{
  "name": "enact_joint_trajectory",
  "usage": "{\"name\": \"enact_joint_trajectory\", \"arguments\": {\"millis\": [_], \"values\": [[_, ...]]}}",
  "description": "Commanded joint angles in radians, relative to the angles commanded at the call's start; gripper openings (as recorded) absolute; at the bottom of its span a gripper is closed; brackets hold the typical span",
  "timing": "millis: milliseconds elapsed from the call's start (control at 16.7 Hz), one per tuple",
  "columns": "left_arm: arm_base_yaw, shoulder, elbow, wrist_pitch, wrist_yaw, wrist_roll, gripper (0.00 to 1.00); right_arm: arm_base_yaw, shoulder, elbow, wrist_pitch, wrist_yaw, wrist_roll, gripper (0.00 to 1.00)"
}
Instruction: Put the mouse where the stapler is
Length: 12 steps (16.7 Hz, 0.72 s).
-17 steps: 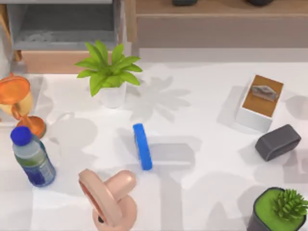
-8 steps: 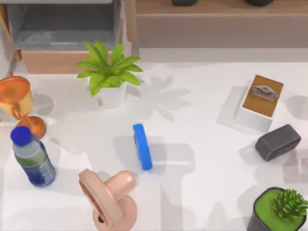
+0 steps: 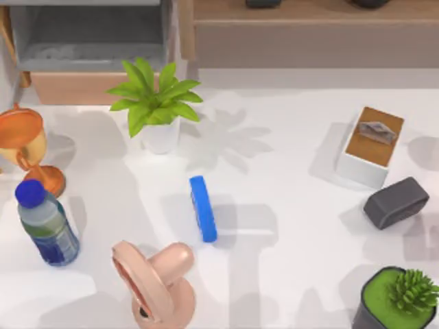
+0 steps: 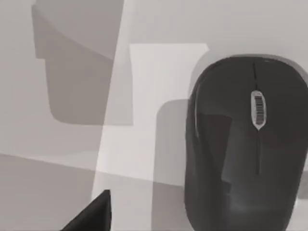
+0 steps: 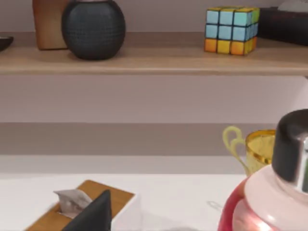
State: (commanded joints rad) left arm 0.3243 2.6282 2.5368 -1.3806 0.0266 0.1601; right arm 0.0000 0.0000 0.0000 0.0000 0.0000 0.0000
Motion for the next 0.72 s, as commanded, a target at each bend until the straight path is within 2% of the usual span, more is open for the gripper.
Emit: {"name": "enact_joint_trajectory", "arguments": {"millis": [300, 720], "values": [[0.002, 0.001, -0.007, 0.005, 0.000, 0.000, 1.00, 0.000, 0.000, 0.000, 0.000, 0.000, 0.000, 1.00], [0.000, 0.002, -0.112, 0.115, 0.000, 0.000, 1.00, 0.000, 0.000, 0.000, 0.000, 0.000, 0.000, 1.00]]}}
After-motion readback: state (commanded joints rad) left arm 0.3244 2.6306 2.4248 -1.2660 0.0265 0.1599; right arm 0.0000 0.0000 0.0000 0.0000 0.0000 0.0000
